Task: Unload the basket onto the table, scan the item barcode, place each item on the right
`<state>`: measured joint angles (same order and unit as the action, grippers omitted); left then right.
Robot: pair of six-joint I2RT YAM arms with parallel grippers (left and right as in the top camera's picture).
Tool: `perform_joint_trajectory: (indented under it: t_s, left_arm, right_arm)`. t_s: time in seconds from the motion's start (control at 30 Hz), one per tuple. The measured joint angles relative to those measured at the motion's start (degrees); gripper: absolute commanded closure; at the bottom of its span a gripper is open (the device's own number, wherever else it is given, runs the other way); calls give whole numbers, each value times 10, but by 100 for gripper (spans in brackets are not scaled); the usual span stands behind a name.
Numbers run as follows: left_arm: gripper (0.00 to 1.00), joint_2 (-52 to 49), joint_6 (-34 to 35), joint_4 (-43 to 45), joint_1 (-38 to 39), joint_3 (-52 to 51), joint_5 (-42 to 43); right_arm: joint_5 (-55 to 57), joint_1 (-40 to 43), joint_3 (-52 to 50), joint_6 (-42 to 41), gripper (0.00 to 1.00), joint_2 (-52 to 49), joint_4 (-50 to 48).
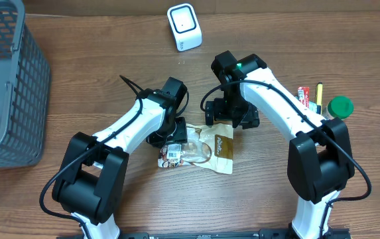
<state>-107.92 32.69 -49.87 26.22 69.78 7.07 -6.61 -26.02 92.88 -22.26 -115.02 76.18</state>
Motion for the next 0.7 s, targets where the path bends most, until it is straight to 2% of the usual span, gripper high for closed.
perform_joint_trajectory:
  t_s: [0.23, 0.4, 0.6, 0.7]
  left_arm:
    - [38, 0, 7, 6, -8, 0, -10]
    - [37, 0, 0, 7, -23, 0, -10]
    - [37, 0, -39, 14, -31, 0, -14]
    - [38, 0, -55, 18, -31, 0, -16]
  right_arm:
    - [-43, -3, -16, 0, 0, 0, -23]
    - [-56, -19, -68, 0, 0, 0, -89]
    - [-61, -45, -122, 0, 0, 0, -200]
    - [-60, -53, -133, 0, 0, 0, -225]
